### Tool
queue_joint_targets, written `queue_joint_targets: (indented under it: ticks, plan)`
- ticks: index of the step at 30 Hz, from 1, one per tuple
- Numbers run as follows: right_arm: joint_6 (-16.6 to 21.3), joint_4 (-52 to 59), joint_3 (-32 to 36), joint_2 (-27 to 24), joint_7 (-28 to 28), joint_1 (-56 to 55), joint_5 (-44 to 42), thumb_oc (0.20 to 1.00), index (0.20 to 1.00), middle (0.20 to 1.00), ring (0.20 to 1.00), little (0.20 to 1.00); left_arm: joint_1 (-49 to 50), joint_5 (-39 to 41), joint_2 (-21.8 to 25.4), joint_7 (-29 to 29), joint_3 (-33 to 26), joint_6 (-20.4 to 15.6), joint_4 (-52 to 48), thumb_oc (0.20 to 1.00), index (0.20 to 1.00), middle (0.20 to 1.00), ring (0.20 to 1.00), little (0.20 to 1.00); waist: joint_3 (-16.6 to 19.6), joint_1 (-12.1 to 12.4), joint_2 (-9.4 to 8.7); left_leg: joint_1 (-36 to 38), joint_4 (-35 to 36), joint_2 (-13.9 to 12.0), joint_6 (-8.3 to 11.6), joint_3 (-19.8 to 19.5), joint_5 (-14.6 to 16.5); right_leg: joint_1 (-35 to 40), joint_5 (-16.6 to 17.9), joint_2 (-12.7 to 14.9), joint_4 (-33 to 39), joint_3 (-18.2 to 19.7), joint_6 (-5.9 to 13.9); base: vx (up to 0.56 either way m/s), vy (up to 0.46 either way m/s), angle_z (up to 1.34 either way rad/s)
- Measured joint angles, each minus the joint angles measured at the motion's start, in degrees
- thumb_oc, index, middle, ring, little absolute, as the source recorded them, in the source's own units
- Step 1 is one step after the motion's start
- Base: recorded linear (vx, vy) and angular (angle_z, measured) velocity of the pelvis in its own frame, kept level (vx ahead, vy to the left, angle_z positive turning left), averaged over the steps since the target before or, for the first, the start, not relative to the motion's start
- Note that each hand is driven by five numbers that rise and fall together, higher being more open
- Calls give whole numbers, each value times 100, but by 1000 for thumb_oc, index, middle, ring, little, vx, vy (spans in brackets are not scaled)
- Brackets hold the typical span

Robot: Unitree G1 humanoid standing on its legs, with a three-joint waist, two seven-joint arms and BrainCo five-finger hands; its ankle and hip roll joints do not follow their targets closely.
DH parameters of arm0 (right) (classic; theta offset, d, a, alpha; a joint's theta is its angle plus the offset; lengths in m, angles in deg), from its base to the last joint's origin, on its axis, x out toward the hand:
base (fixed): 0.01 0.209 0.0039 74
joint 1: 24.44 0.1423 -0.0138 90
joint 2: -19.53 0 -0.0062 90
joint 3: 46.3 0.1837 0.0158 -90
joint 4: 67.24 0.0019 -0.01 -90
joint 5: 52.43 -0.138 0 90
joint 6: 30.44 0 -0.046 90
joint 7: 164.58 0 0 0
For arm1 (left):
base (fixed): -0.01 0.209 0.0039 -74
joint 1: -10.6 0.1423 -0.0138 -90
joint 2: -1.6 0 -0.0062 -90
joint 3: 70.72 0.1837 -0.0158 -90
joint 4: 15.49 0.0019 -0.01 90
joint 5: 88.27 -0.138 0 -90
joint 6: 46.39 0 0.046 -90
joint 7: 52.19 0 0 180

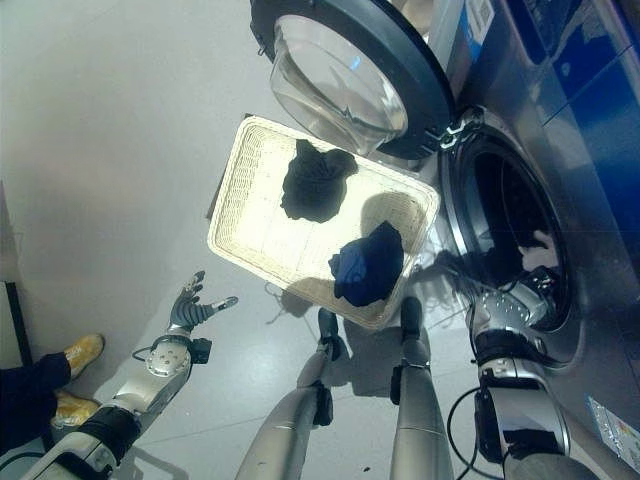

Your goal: Put the clothes into the washing machine.

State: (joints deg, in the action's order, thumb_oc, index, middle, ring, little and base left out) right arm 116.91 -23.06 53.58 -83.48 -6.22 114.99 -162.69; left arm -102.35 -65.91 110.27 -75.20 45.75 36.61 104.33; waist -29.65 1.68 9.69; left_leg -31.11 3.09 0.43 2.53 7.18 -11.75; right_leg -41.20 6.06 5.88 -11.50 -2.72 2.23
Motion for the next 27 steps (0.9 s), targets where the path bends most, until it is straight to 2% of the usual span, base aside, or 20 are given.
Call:
queue_joint_targets:
  ticks: [1,3,4,5,7,9,10,12,13,15,17,21,25,27]
  plan:
    - [105,-86,77,-171,-467,57,124,200,200,200,200,200,-27,121,71,45,36,0,-10,1000,1000,1000,1000,1000,-3,72,-4,-51,-1,20,-2,-5,-1,-38,40,18,23,7,7,7,-137,5]
    - [83,-381,113,-441,-1268,83,551,216,216,216,216,216,-43,169,215,109,102,10,-108,1000,1000,1000,1000,1000,-14,149,-22,-122,-69,42,-28,-26,37,-63,33,45,23,4,22,12,-100,9]
    - [82,-428,228,-575,-1764,88,826,1000,1000,1000,1000,1000,-41,213,351,159,175,18,-127,1000,1000,1000,1000,1000,-17,232,-27,-188,-175,53,-125,-36,97,-73,33,57,20,4,30,-4,-75,8]
    - [26,-409,436,-595,-2072,90,1090,1000,1000,1000,1000,1000,4,216,441,173,179,41,-124,1000,1000,1000,1000,1000,-23,248,-36,-206,-191,72,-137,-40,106,-79,31,81,12,4,43,11,-64,3]
    - [-161,-375,612,-593,-2291,64,1313,1000,1000,1000,1000,1000,44,227,545,175,208,85,-108,1000,1000,1000,1000,1000,-31,226,-49,-222,-238,92,-210,-41,160,-81,14,106,-3,6,68,25,-53,1]
    - [-998,-861,648,-677,-1005,-20,548,1000,1000,1000,1000,1000,17,369,554,179,213,102,-133,1000,1000,1000,1000,1000,-72,148,-113,-138,-288,136,-260,-68,217,30,-18,154,-19,0,113,-15,-66,9]
    - [-1775,-1078,602,-733,-232,-4,119,1000,1000,1000,1000,1000,-42,371,566,185,264,102,-141,1000,1000,1000,1000,1000,-88,75,-143,-97,-296,148,-261,-115,217,114,-8,178,-7,-39,126,-72,-71,16]
    - [-2808,-1224,520,-912,324,-64,-212,1000,1000,1000,1000,1000,-178,389,605,202,379,102,-164,1000,1000,1000,1000,1000,-97,53,-211,-97,-295,176,-300,-104,226,122,-7,225,3,-80,149,-64,-81,7]
    - [-3474,-1171,204,-965,555,-162,-245,1000,1000,1000,1000,1000,-191,442,682,222,377,101,-201,1000,1000,1000,1000,1000,-96,0,-272,-160,-296,181,-320,-98,217,94,23,241,74,-86,181,0,-87,-1]
    - [-4182,-1211,175,-978,843,-245,-247,1000,1000,1000,1000,1000,-202,440,702,244,332,98,-165,1000,1000,1000,1000,1000,-98,-93,-275,-234,-296,181,-329,-114,206,91,46,240,156,-100,200,-4,-78,5]
    - [-4757,-1312,68,-879,1483,-469,-242,1000,1000,1000,1000,1000,-214,439,668,306,341,66,-139,1000,1000,1000,1000,1000,-100,-110,-282,-253,-338,174,-325,-141,203,112,72,222,185,-129,179,-40,-38,3]
    - [-4981,-1432,-84,-753,2034,-671,-160,1000,1000,1000,1000,1000,-276,423,672,326,333,3,-151,1000,1000,1000,1000,1000,-99,-115,-277,-315,-377,153,-301,-140,204,75,98,193,207,-161,147,-8,-8,-1]
    - [-4810,-1132,-182,-470,2470,-719,-64,1000,1000,1000,1000,1000,-345,421,645,281,318,-3,-355,1000,1000,1000,1000,1000,-98,-207,-269,-391,-380,136,-286,-209,195,61,102,183,244,-244,140,-21,46,5]
    - [-4597,-895,-181,-310,2601,-811,-64,1000,1000,1000,1000,1000,-352,418,597,203,310,-7,-380,1000,1000,1000,1000,1000,-98,-226,-268,-415,-379,127,-273,-235,184,57,113,169,271,-254,123,-43,57,4]
